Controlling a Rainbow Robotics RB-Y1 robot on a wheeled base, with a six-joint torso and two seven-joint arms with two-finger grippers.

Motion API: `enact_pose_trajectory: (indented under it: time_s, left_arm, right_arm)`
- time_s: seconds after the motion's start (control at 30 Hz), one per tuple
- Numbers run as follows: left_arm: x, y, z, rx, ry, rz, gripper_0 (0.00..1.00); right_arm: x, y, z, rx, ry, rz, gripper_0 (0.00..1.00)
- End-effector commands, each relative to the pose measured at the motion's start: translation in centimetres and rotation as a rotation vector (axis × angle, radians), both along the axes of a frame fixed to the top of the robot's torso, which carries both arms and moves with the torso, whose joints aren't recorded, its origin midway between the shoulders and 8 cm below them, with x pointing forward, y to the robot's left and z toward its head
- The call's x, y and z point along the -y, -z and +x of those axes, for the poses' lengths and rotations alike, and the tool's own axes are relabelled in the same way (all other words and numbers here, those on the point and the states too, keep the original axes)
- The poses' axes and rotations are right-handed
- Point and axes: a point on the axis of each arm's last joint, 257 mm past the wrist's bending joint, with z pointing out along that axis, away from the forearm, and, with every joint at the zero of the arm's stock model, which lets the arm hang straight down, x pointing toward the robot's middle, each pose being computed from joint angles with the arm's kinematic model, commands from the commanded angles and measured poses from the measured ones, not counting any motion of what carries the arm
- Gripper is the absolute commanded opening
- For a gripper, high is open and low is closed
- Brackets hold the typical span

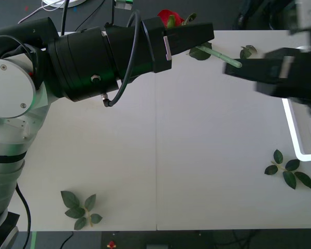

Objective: Place the red flowers into the right box and the blue flowers into the left box. If a person shows an open palm, hand one flower to the person first, then continue sorting.

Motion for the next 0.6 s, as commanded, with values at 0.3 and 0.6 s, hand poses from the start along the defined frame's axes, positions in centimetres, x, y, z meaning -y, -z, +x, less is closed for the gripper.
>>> enact_pose_trajectory:
  time_s: [0.3,0.6]
  left_arm:
    - [0.2,0.0,-0.6,-0.046,0.017,-0.028,1.00]
    - [0.2,0.0,-0.6,-0.046,0.017,-0.028,1.00]
  right_arm:
    - [8.6,-1.2,-1.1,-0.105,0.113,0.073,1.00]
    - [9.7,-2.4,-2.2,-0.121,0.107,0.124,1.00]
